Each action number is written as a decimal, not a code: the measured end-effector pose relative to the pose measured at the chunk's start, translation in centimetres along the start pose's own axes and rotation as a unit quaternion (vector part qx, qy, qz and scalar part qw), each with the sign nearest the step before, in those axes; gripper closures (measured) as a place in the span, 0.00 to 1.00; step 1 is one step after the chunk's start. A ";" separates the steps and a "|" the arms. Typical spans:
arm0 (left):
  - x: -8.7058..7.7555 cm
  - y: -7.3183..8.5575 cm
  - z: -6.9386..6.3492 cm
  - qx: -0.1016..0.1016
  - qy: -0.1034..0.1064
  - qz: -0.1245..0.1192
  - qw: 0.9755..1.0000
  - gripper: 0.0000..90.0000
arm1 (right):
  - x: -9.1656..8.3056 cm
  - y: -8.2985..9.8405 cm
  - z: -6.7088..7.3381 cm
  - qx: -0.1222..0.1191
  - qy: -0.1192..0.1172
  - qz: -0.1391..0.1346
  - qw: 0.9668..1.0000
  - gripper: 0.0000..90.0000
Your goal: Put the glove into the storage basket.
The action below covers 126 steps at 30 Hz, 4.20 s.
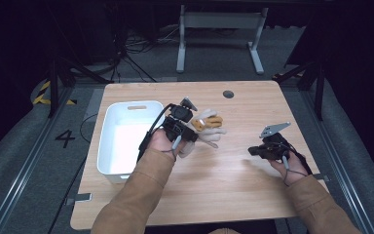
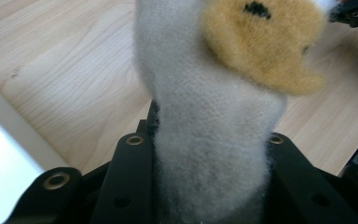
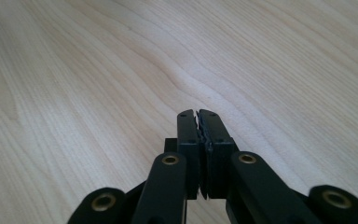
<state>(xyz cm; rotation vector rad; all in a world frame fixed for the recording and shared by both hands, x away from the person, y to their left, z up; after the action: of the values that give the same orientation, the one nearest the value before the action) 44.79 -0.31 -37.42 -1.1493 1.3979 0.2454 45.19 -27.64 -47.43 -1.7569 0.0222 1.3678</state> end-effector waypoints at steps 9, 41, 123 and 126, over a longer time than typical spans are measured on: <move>-2.2 0.3 0.9 -0.018 -0.022 0.010 1.000 0.77 | 0.6 -0.8 -0.7 0.014 -0.025 0.000 1.000 0.98; -5.3 -0.5 5.1 -0.145 -0.092 -0.005 0.985 0.77 | 0.0 0.5 -1.0 0.037 -0.024 0.000 0.999 0.98; -2.8 5.9 6.6 -0.169 -0.063 -0.122 0.976 0.11 | 0.2 -0.4 -0.9 0.020 -0.020 -0.018 0.999 0.86; -1.9 5.3 3.2 -0.094 -0.025 -0.136 0.986 0.10 | 0.2 -0.4 -0.9 0.018 -0.019 -0.022 0.999 0.86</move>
<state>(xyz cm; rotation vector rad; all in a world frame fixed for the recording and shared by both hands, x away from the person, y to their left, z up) 42.48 5.49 -39.07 -1.4659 1.1748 0.2130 46.13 -27.85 -47.30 -1.6919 -0.0125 1.3592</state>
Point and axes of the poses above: each handheld gripper's, and its own axes: x roughly forward along the jaws, y roughly out of its underside, z roughly to its left, the point moved 7 cm from there along x, roughly forward along the jaws, and after that the axes turned 1 degree about -z, right-handed, at the moved point
